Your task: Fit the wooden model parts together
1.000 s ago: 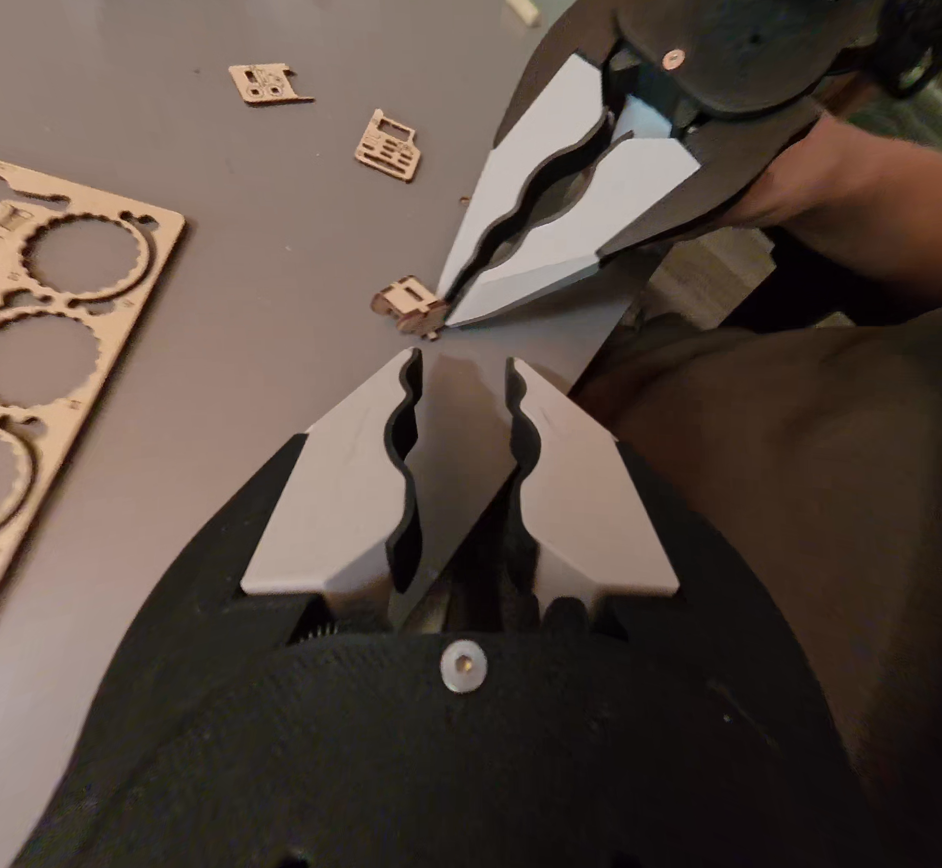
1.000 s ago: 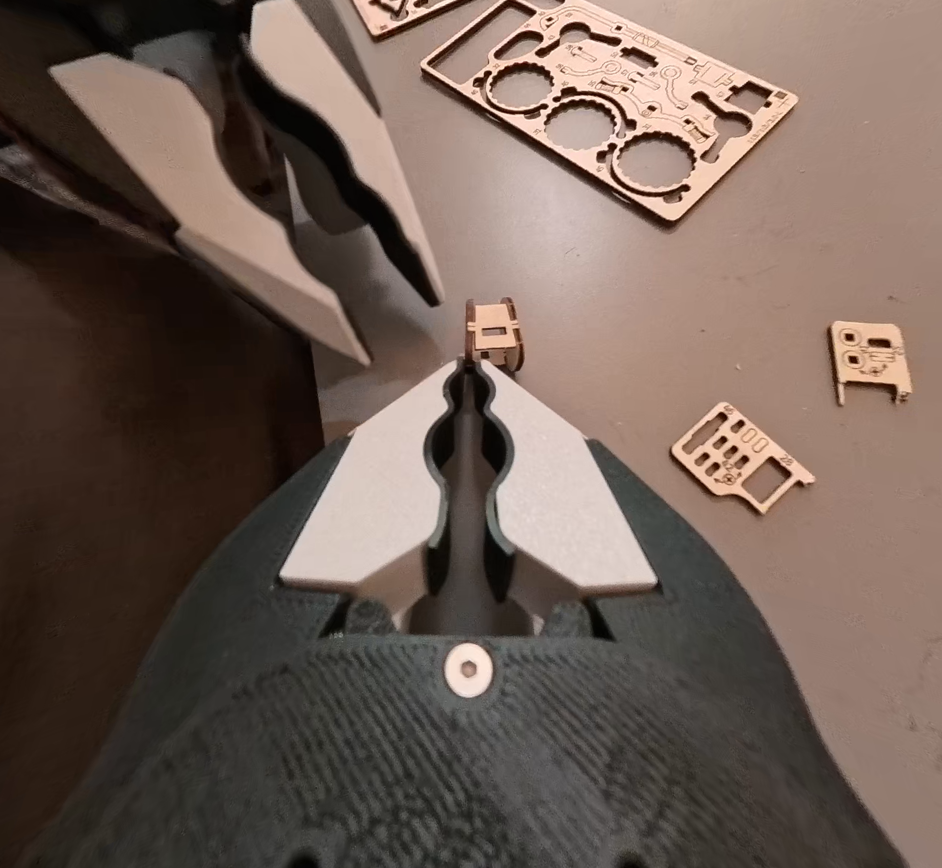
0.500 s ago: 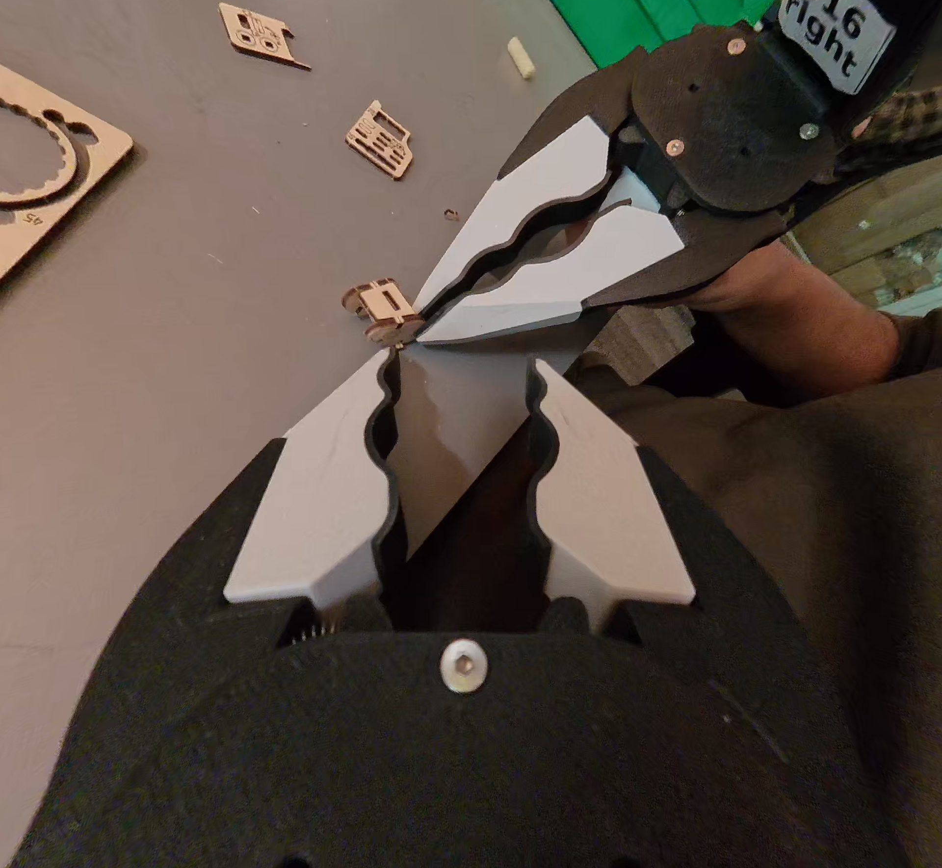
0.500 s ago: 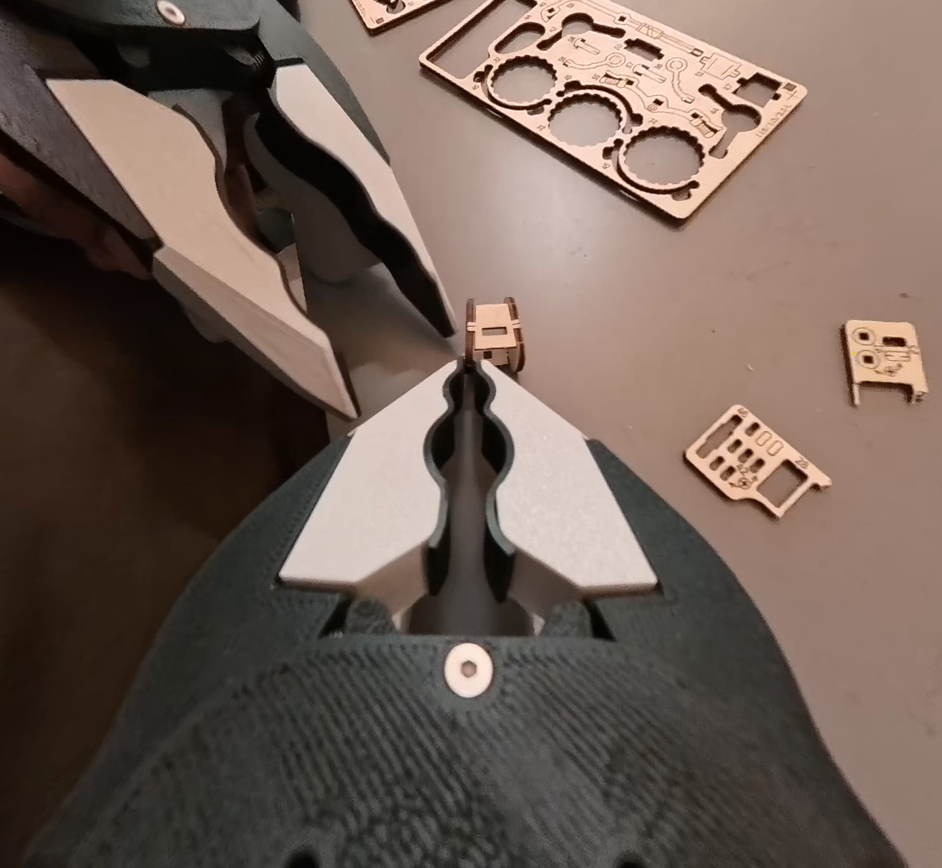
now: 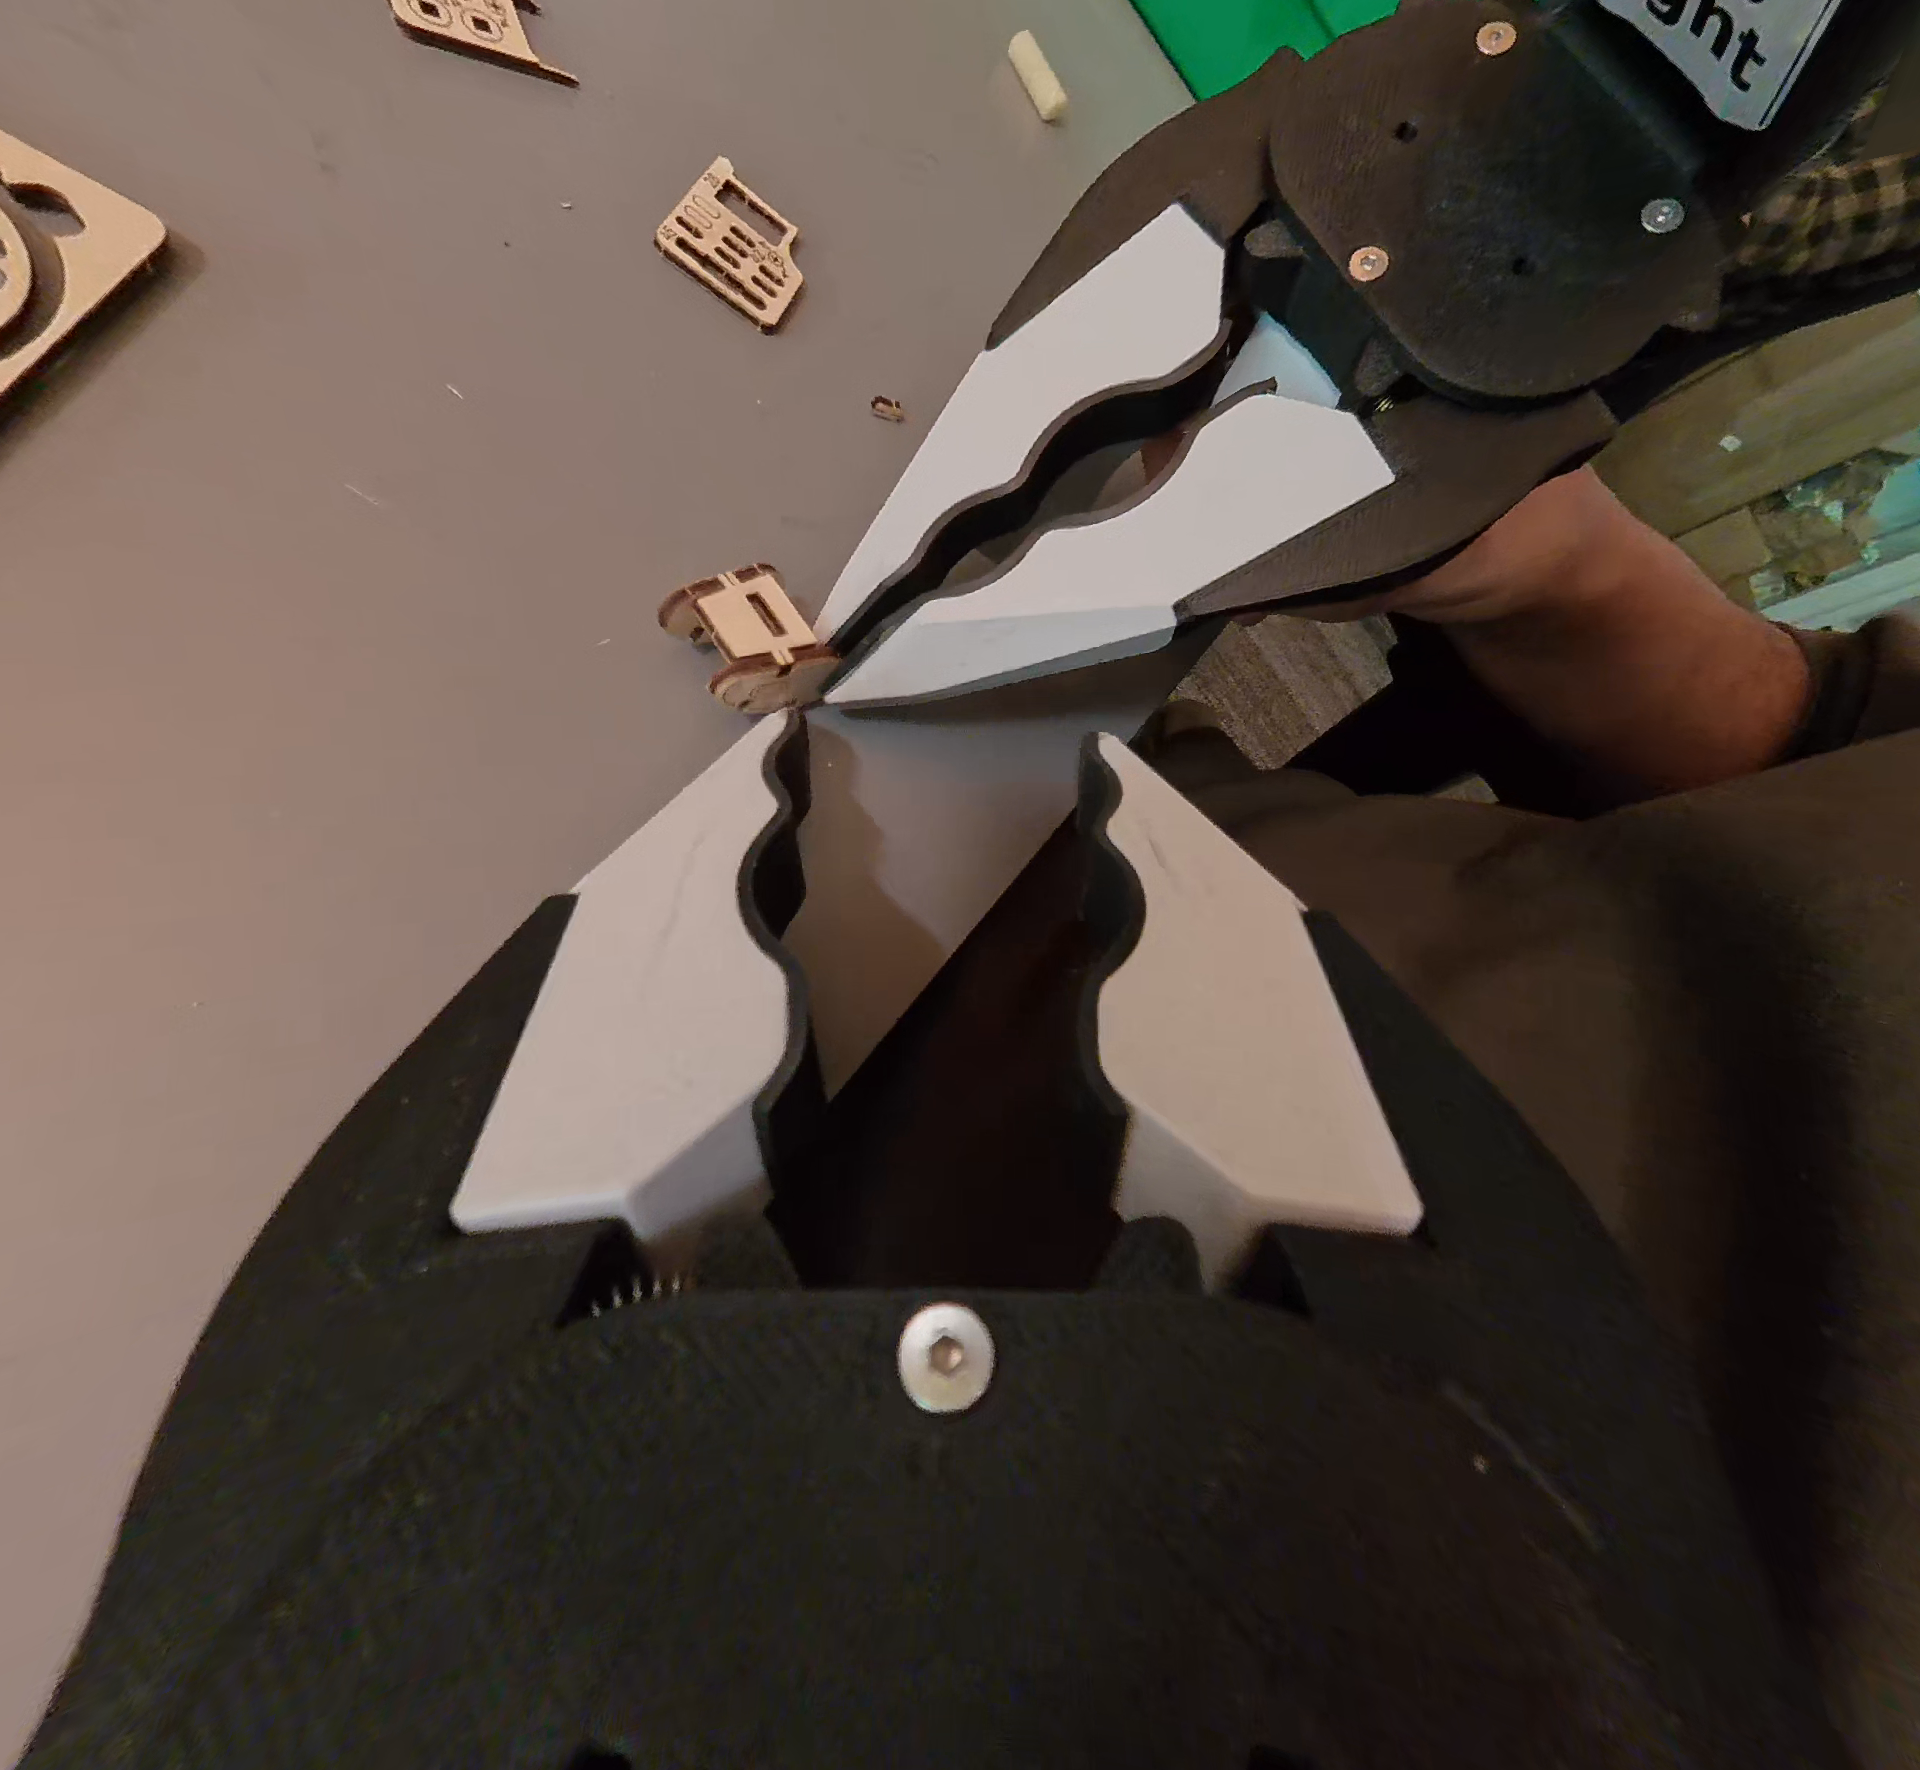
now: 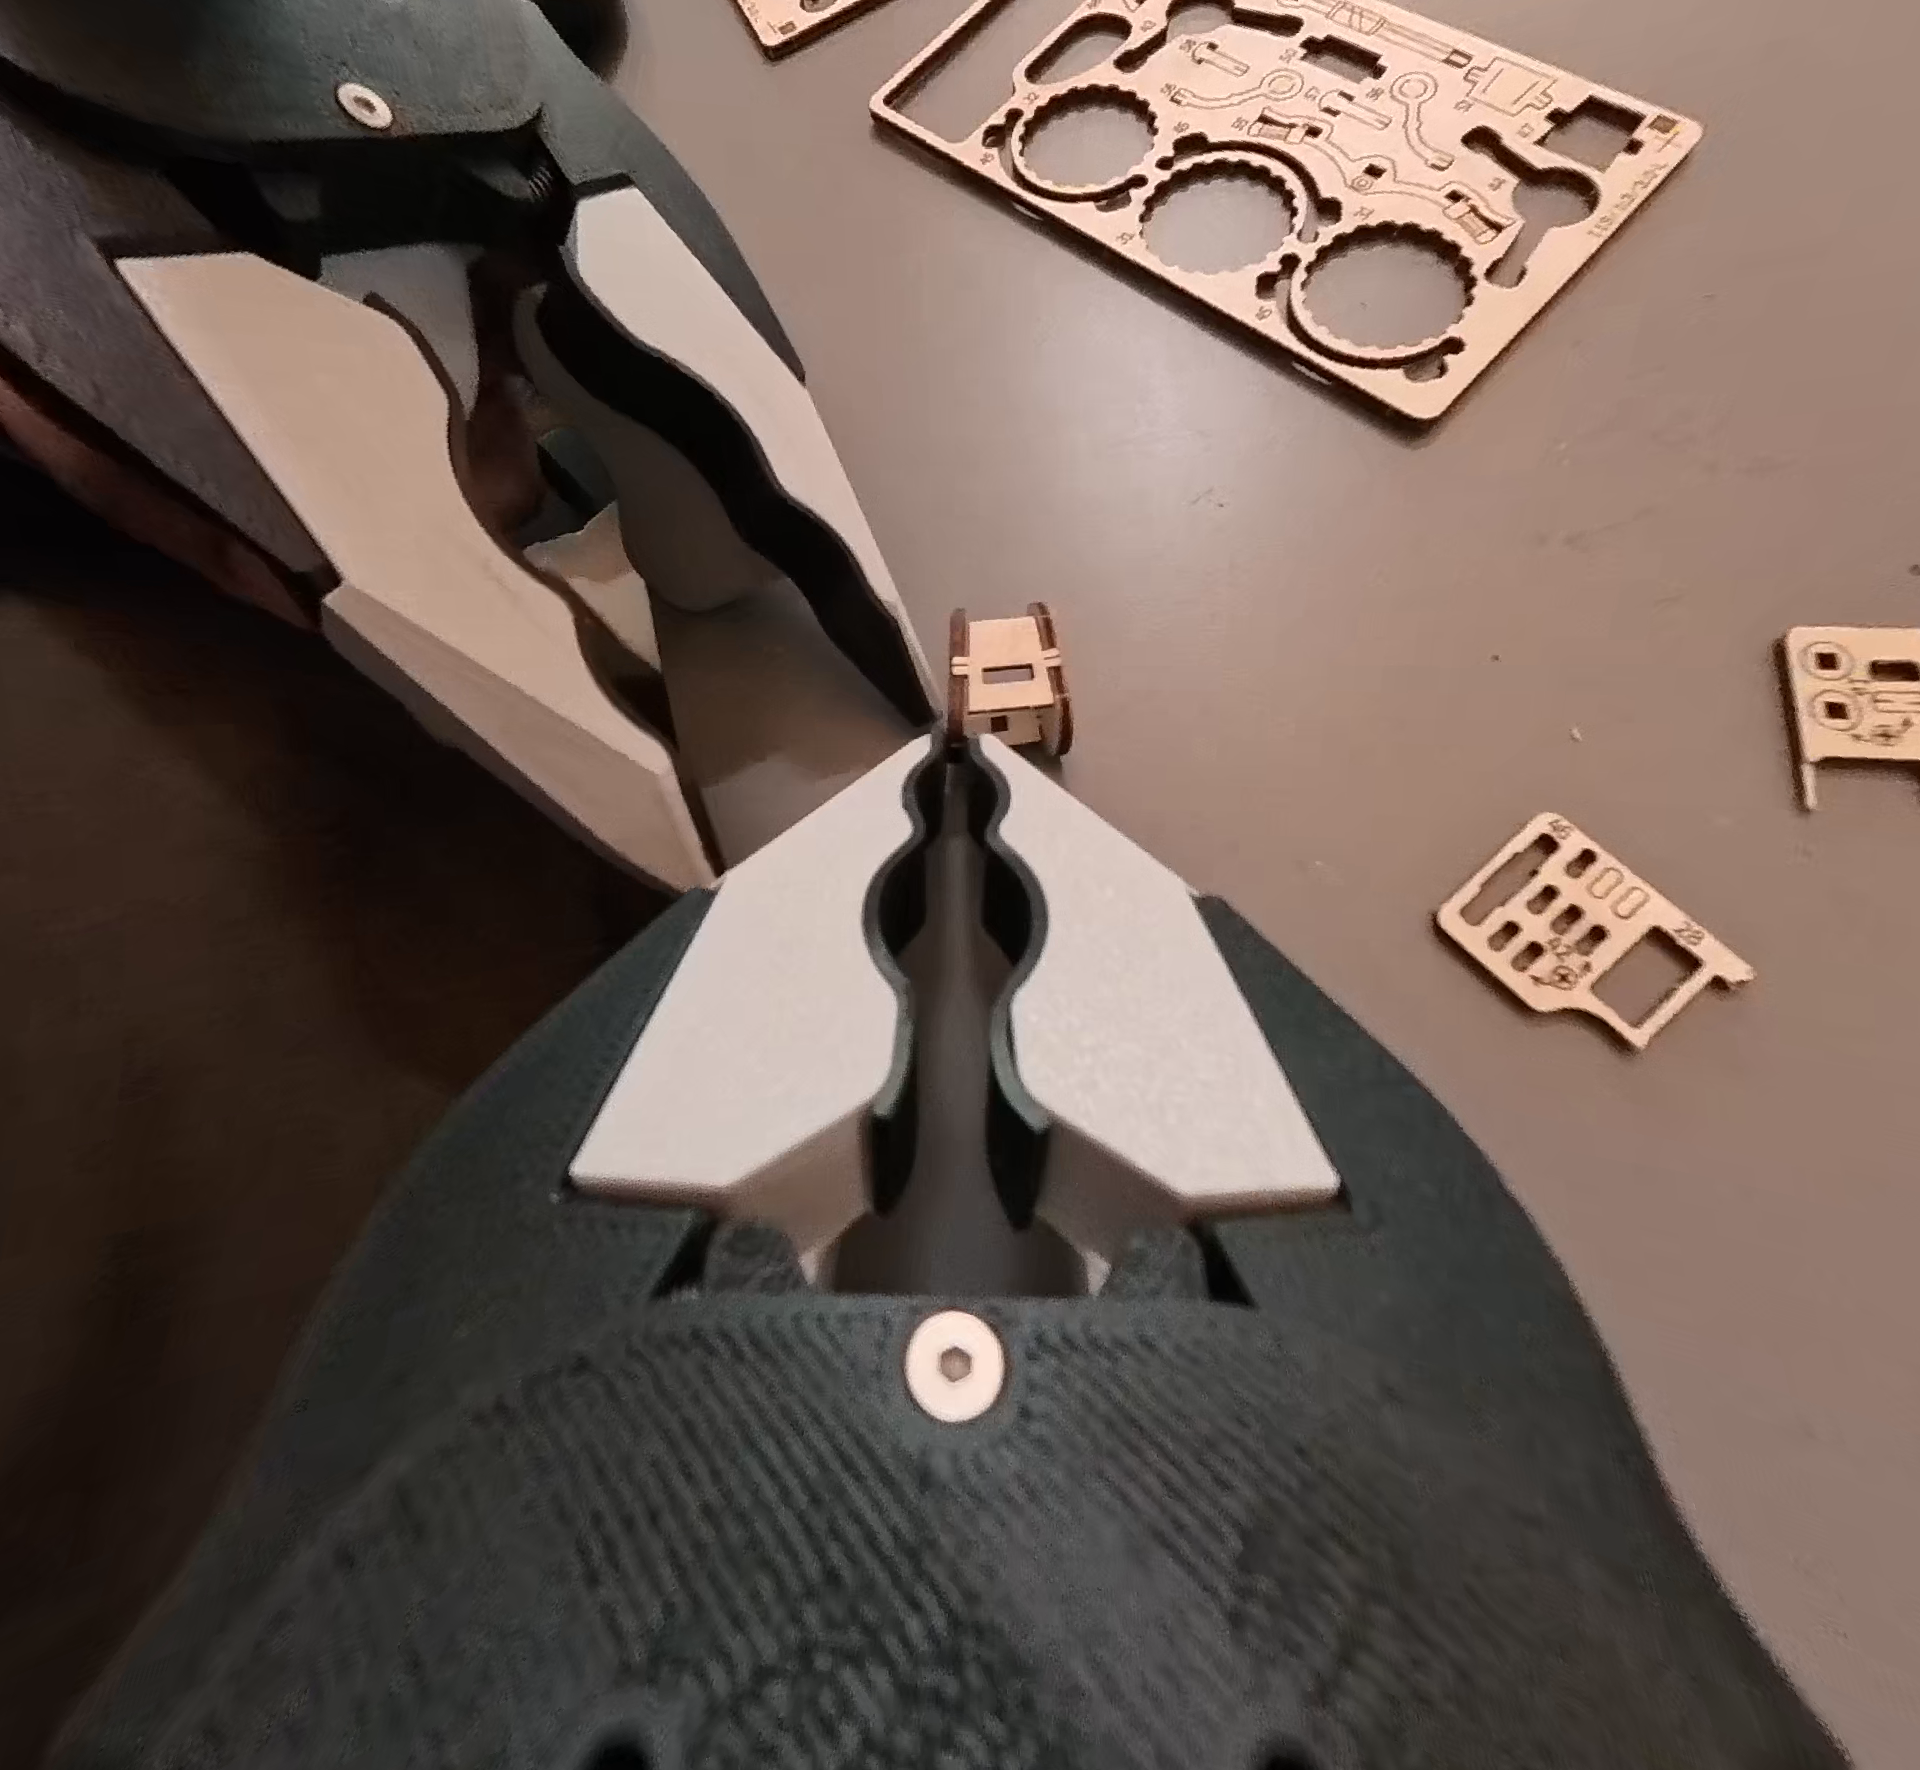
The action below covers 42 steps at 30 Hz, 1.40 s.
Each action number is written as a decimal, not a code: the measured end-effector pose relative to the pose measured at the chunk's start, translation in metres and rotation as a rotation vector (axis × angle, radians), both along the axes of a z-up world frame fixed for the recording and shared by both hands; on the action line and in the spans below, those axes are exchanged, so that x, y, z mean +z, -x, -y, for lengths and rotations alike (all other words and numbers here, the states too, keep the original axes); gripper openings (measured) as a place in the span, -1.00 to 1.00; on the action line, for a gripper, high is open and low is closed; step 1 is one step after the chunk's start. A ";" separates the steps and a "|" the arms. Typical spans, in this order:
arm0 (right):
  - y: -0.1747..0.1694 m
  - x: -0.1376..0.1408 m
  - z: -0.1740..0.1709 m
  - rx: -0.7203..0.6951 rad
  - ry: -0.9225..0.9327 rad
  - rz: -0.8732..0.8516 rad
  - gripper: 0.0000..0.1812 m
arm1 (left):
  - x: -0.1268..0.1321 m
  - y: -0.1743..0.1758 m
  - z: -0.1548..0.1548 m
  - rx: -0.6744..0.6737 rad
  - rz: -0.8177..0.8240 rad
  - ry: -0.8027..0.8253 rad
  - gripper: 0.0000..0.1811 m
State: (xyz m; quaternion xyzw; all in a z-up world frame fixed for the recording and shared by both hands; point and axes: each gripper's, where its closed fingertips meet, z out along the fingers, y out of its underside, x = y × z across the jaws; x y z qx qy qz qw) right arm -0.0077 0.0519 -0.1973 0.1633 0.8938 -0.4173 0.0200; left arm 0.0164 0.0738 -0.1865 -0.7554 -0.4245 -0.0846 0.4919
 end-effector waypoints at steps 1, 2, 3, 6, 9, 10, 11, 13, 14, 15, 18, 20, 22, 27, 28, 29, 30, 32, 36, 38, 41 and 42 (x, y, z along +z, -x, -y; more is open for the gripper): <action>0.000 0.000 0.000 -0.001 0.000 0.002 -0.99 | 0.000 0.000 0.000 0.000 0.001 0.000 -0.44; 0.000 0.000 0.000 -0.002 -0.002 0.003 -0.99 | 0.000 0.000 0.000 0.000 0.000 -0.001 -0.44; 0.000 0.000 0.000 -0.003 -0.004 0.003 -0.99 | 0.000 0.000 -0.001 -0.001 0.000 -0.001 -0.44; -0.001 0.000 -0.001 -0.009 -0.010 0.009 -0.99 | 0.000 0.000 0.000 -0.001 0.003 -0.003 -0.44; -0.001 0.000 -0.001 -0.014 -0.011 0.024 -0.99 | 0.000 -0.001 0.000 -0.004 0.007 -0.003 -0.44; -0.002 0.000 -0.001 -0.014 -0.011 0.028 -0.99 | 0.000 -0.001 0.000 -0.005 0.008 -0.004 -0.44; -0.002 0.000 -0.001 -0.013 -0.011 0.031 -0.99 | 0.000 -0.001 0.000 -0.006 0.008 -0.004 -0.44; -0.002 0.000 -0.002 -0.014 -0.011 0.039 -0.99 | 0.000 -0.001 0.000 -0.007 0.008 -0.004 -0.44; -0.002 0.000 -0.002 -0.014 -0.010 0.040 -0.99 | 0.000 -0.001 0.001 -0.009 0.009 -0.003 -0.45; -0.002 0.000 -0.002 -0.014 -0.010 0.040 -0.99 | 0.000 -0.001 0.001 -0.009 0.010 -0.003 -0.45; -0.002 0.001 -0.002 -0.015 -0.009 0.042 -0.99 | 0.000 -0.001 0.001 -0.012 0.010 -0.005 -0.45; -0.002 0.001 -0.003 -0.014 -0.012 0.045 -0.99 | 0.000 -0.001 0.001 -0.013 0.011 -0.006 -0.45; -0.003 0.000 -0.003 -0.013 -0.014 0.053 -0.99 | 0.000 -0.001 0.001 -0.013 0.012 -0.007 -0.46; -0.004 0.000 -0.004 -0.012 -0.015 0.063 -0.99 | 0.000 -0.002 0.001 -0.017 0.010 -0.006 -0.46; -0.004 0.000 -0.003 -0.012 -0.015 0.064 -0.99 | 0.000 -0.002 0.001 -0.017 0.010 -0.006 -0.46; -0.004 0.000 -0.003 -0.012 -0.016 0.065 -0.99 | 0.000 -0.002 0.001 -0.017 0.010 -0.006 -0.46; -0.004 0.000 -0.004 -0.013 -0.016 0.067 -0.99 | 0.000 -0.002 0.001 -0.018 0.009 -0.006 -0.46; -0.004 0.000 -0.004 -0.016 -0.016 0.073 -0.99 | 0.000 -0.002 0.001 -0.019 0.008 -0.006 -0.47; -0.004 -0.001 -0.004 -0.020 -0.029 0.063 -0.99 | 0.000 -0.002 0.001 -0.022 0.010 -0.006 -0.47; -0.005 -0.001 -0.004 -0.019 -0.040 0.054 -0.99 | -0.001 -0.002 0.003 -0.025 0.010 0.003 -0.47; -0.005 -0.001 -0.004 -0.021 -0.053 0.043 -0.99 | 0.003 0.003 0.011 -0.018 0.003 0.005 -0.48; -0.005 -0.001 -0.004 -0.021 -0.055 0.043 -0.99 | 0.004 0.005 0.015 -0.011 -0.001 0.008 -0.48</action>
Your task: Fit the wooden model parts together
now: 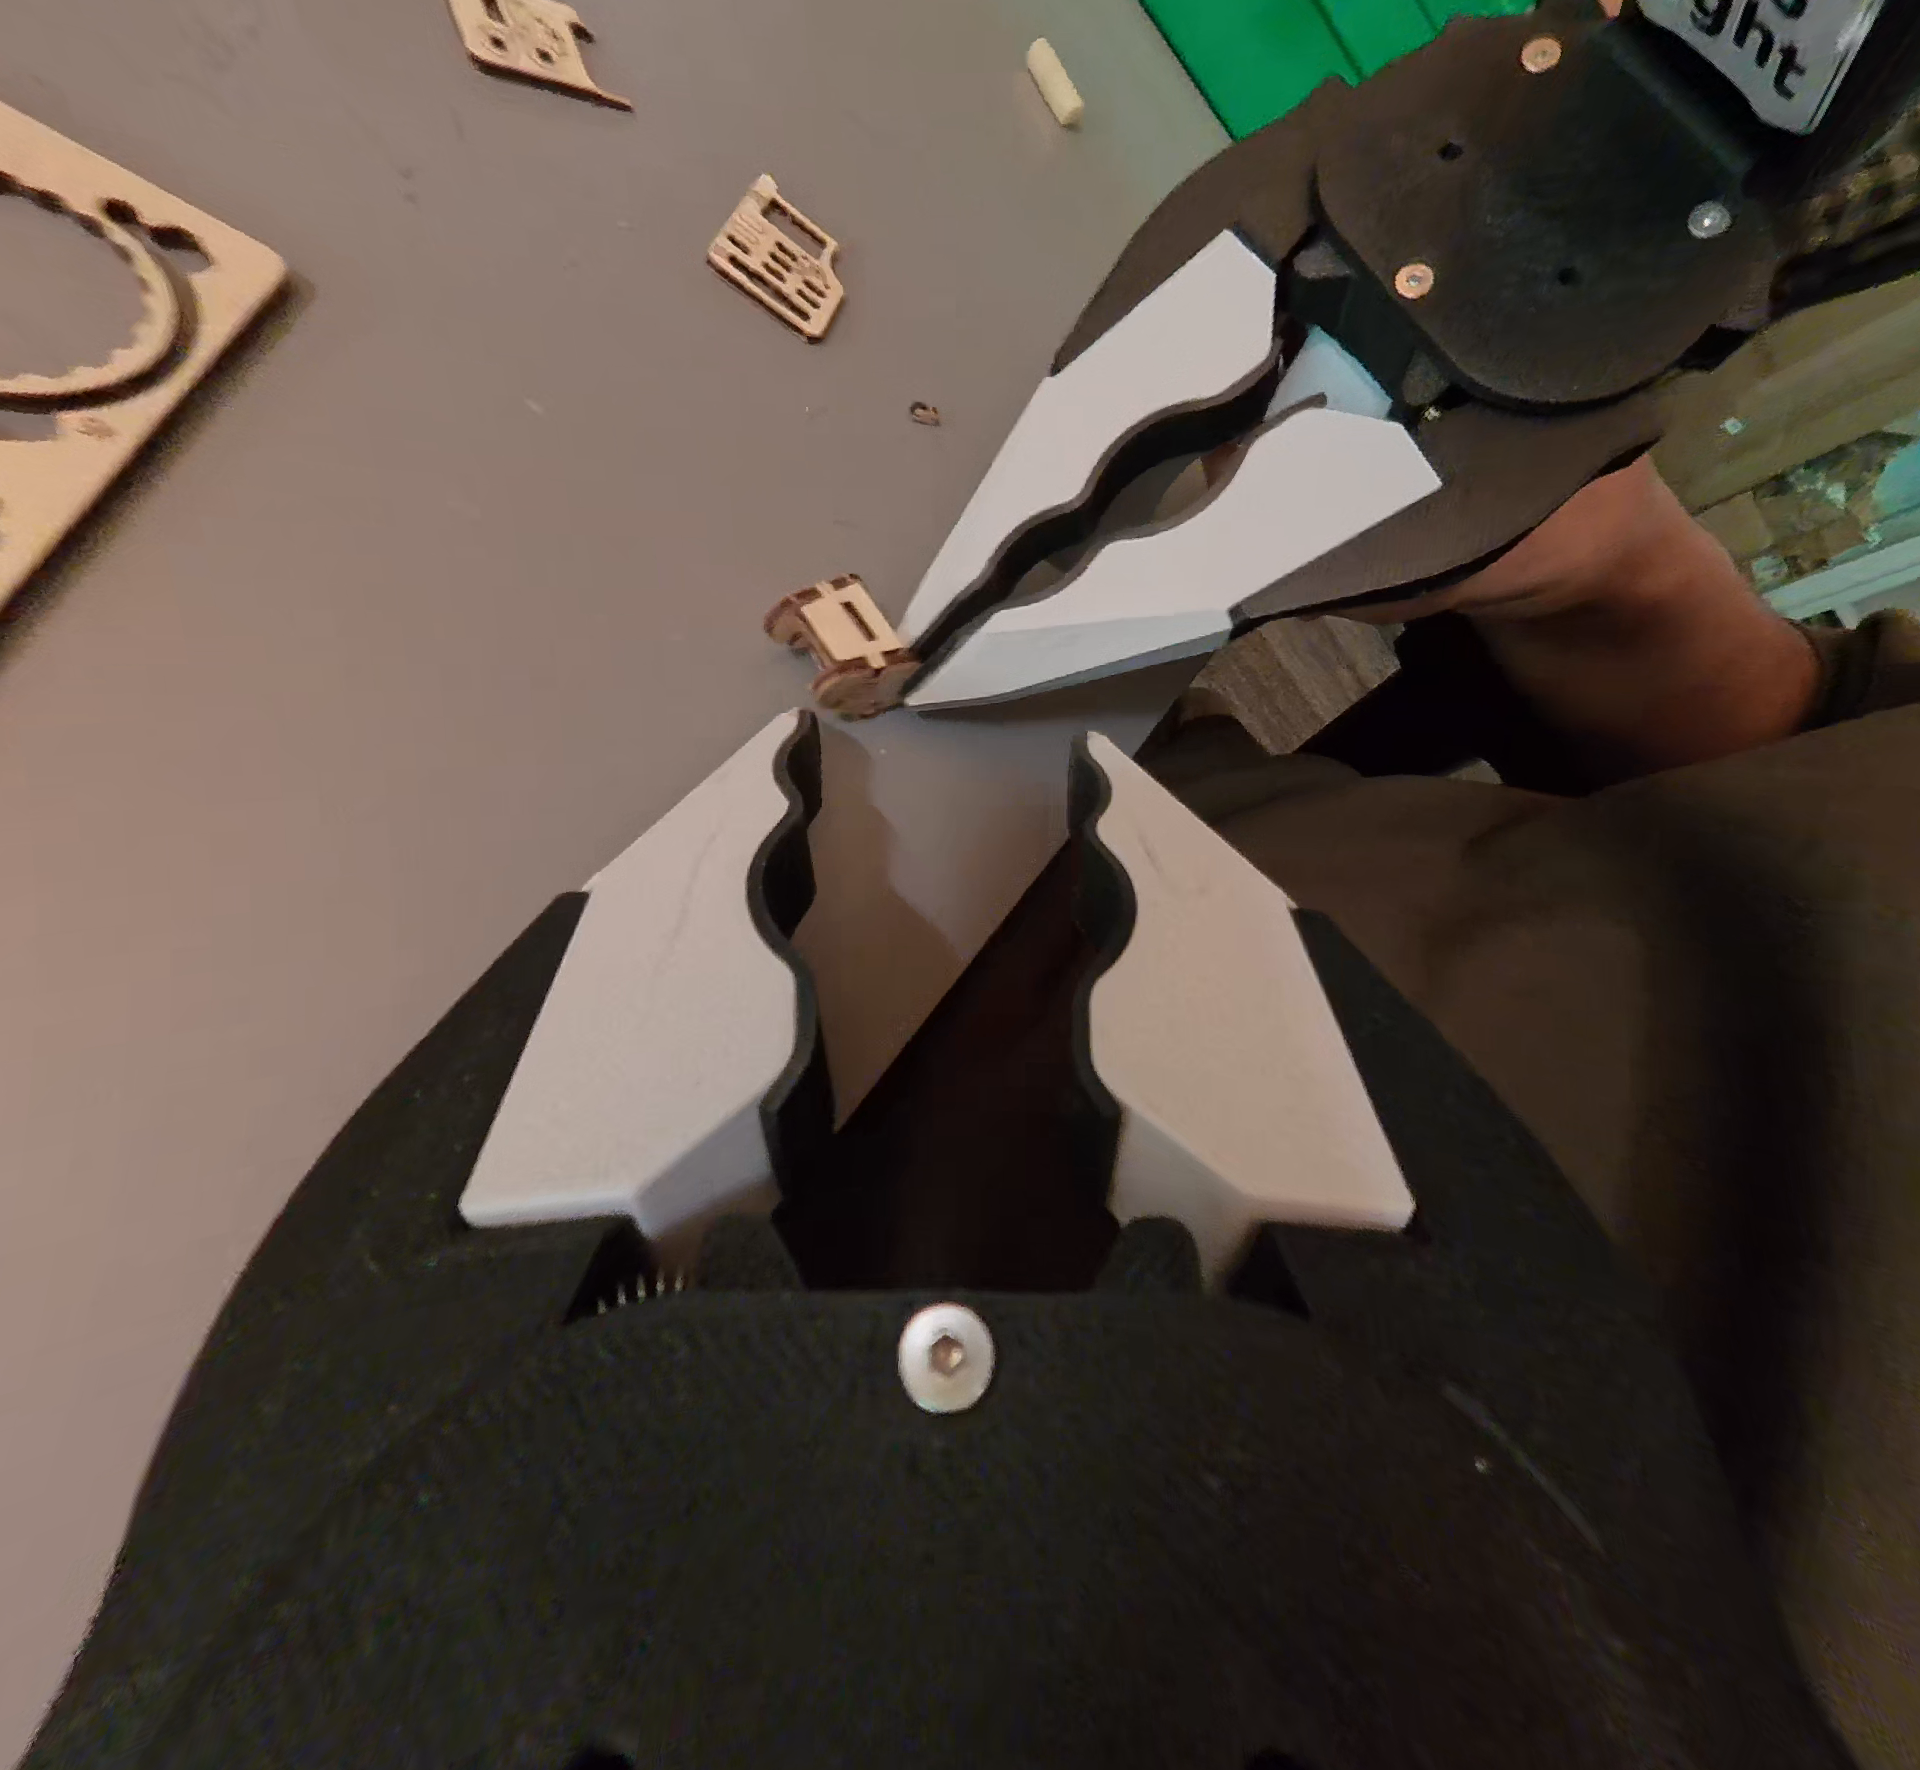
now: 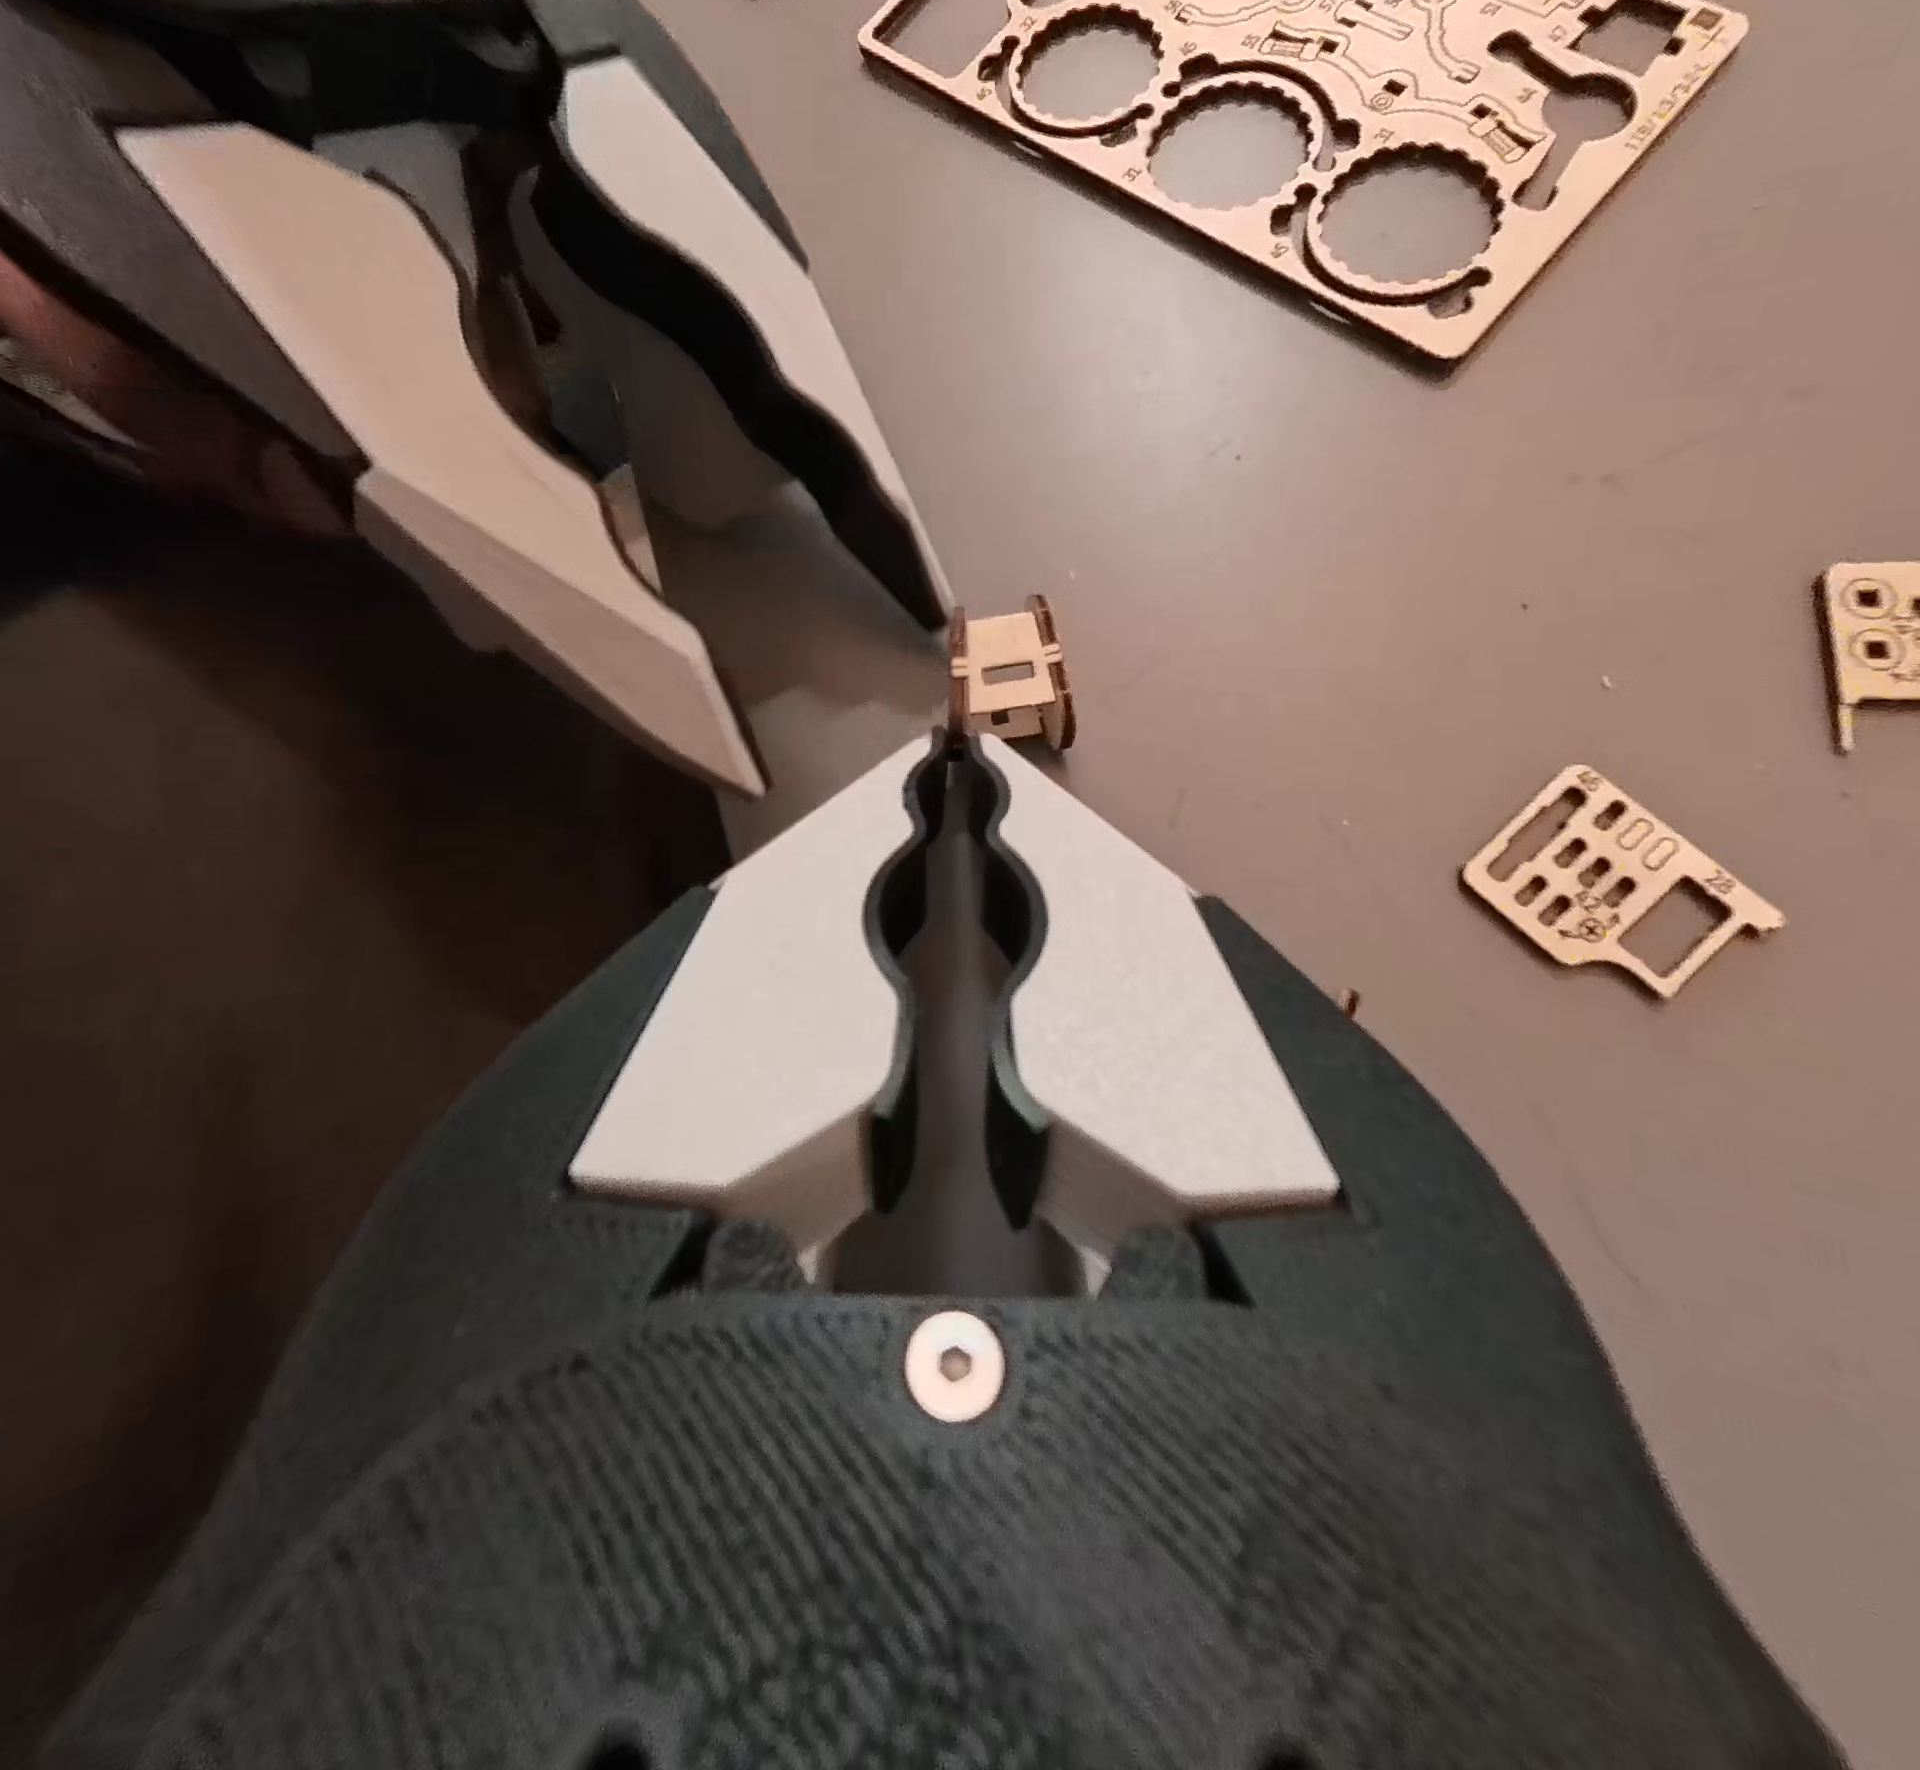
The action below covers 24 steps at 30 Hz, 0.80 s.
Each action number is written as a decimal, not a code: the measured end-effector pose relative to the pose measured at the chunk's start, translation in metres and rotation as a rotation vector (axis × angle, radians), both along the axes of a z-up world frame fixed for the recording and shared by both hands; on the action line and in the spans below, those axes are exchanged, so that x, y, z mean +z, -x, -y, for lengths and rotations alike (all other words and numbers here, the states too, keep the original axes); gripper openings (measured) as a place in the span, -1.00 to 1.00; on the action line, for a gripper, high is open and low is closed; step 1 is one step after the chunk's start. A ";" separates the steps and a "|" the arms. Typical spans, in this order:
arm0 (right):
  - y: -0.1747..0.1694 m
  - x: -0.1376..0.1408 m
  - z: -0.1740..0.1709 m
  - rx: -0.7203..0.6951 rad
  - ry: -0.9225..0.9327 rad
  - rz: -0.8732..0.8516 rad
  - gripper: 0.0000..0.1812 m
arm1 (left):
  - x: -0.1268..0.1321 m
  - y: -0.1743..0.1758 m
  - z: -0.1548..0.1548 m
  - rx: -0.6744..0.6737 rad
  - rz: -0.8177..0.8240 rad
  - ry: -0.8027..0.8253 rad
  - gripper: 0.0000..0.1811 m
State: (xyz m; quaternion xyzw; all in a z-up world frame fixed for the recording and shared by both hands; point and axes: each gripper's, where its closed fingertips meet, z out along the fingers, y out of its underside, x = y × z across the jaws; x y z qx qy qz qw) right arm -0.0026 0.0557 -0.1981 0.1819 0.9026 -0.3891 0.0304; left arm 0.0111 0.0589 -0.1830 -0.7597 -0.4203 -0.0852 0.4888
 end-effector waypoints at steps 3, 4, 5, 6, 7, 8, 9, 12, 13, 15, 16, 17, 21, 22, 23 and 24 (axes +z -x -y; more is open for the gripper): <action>-0.001 0.000 0.000 0.007 -0.008 0.008 -0.99 | 0.001 0.009 0.009 0.025 -0.018 0.007 -0.48; -0.001 0.000 0.000 0.013 -0.012 0.010 -0.99 | 0.001 0.012 0.010 0.027 -0.025 0.013 -0.49; -0.002 0.000 -0.001 0.020 -0.017 0.012 -0.99 | 0.000 0.014 0.012 0.030 -0.033 0.024 -0.49; -0.003 0.000 -0.002 0.024 -0.022 0.012 -0.99 | 0.000 0.017 0.014 0.033 -0.046 0.029 -0.50; -0.003 0.000 -0.003 0.027 -0.027 0.012 -0.99 | 0.001 0.018 0.015 0.030 -0.058 0.028 -0.52; -0.004 0.000 -0.003 0.030 -0.031 0.011 -0.99 | 0.002 0.019 0.016 0.026 -0.066 0.028 -0.53; -0.004 0.000 -0.004 0.034 -0.033 0.009 -0.99 | 0.002 0.019 0.016 0.019 -0.073 0.024 -0.53; -0.005 -0.001 -0.005 0.043 -0.036 -0.012 -0.99 | 0.001 0.017 0.014 -0.009 -0.084 0.021 -0.53; -0.005 -0.002 -0.006 0.046 -0.042 -0.022 -0.99 | 0.000 0.016 0.013 -0.017 -0.086 0.023 -0.53; -0.004 -0.004 -0.009 0.048 -0.061 -0.056 -0.96 | -0.001 0.014 0.011 -0.031 -0.088 0.025 -0.53; -0.004 -0.005 -0.010 0.052 -0.069 -0.071 -0.95 | -0.001 0.012 0.010 -0.039 -0.089 0.029 -0.53; -0.005 -0.005 -0.010 0.059 -0.071 -0.081 -0.94 | -0.002 0.011 0.008 -0.050 -0.094 0.033 -0.54; -0.006 0.001 -0.011 0.062 -0.055 -0.106 -0.92 | -0.005 0.008 0.006 -0.067 -0.123 0.073 -0.55; -0.005 0.002 -0.011 0.060 -0.050 -0.114 -0.91 | -0.006 0.008 0.007 -0.067 -0.133 0.088 -0.55; -0.004 0.003 -0.012 0.057 -0.045 -0.122 -0.90 | -0.007 0.009 0.007 -0.066 -0.146 0.103 -0.55; -0.002 0.004 -0.012 0.052 -0.038 -0.131 -0.89 | -0.008 0.010 0.008 -0.066 -0.159 0.116 -0.55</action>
